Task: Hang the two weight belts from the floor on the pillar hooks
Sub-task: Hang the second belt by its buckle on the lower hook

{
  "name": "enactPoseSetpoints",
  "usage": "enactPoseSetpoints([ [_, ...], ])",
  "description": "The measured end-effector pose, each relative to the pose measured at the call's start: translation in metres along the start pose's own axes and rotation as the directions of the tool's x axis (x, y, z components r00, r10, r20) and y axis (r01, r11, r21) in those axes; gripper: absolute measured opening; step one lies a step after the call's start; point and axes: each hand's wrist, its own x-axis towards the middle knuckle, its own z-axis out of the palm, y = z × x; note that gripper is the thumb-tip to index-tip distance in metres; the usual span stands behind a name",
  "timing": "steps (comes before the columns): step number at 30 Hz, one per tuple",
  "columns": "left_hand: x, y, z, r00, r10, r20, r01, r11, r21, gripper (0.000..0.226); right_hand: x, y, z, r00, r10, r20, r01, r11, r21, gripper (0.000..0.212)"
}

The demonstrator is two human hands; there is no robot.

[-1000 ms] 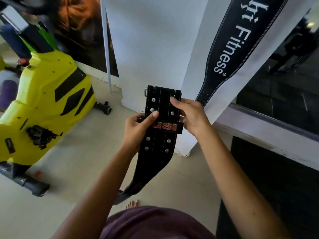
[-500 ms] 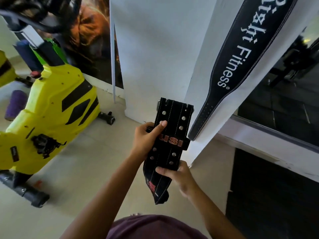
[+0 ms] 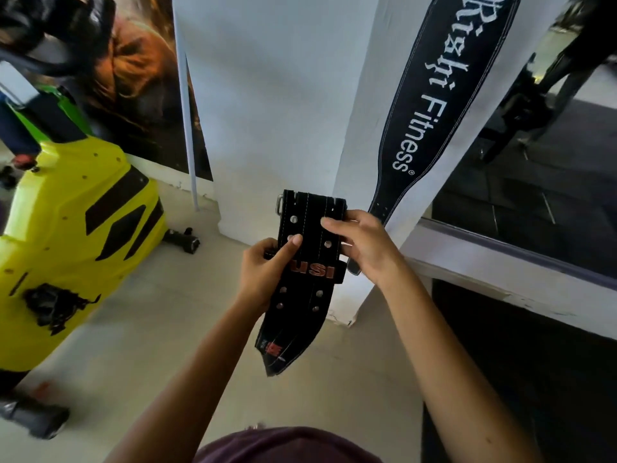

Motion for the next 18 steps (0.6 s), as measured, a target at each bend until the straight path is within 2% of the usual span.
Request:
enactPoseSetpoints([
  [2,-0.001,0.003,0.003,1.0,0.016,-0.007,-0.016,1.0,0.021,0.052,0.007,-0.003,0.004,0.999,0.015,-0.049,-0.014,1.0,0.021,0.024],
  [4,0.001,0.005,0.003,1.0,0.006,-0.015,-0.006,1.0,0.012,0.051,0.008,0.005,0.011,0.997,0.035,-0.075,-0.034,0.999,0.021,0.036],
  [7,0.005,0.005,0.0,0.999,-0.012,-0.03,0.012,1.0,0.005,0.046,-0.005,0.027,0.017,0.999,0.044,-0.022,-0.044,0.999,-0.024,0.035],
  [11,0.006,0.002,-0.003,0.998,-0.008,-0.068,0.008,1.0,-0.001,0.034,-0.038,0.072,0.022,0.983,0.169,0.069,-0.161,0.982,-0.1,0.04],
  [14,0.007,-0.002,-0.003,0.996,-0.049,-0.068,0.047,0.998,-0.039,0.041,-0.057,0.098,0.027,0.972,0.225,0.07,-0.21,0.962,-0.174,0.041],
  [16,0.006,-0.007,-0.002,0.996,-0.072,-0.048,0.07,0.996,-0.05,0.047,-0.06,0.099,0.026,0.976,0.213,0.053,-0.204,0.968,-0.146,0.042],
  [18,0.002,-0.01,-0.001,0.996,-0.091,-0.015,0.091,0.995,-0.042,0.062,-0.057,0.091,0.022,0.987,0.163,0.009,-0.162,0.984,-0.077,0.041],
])
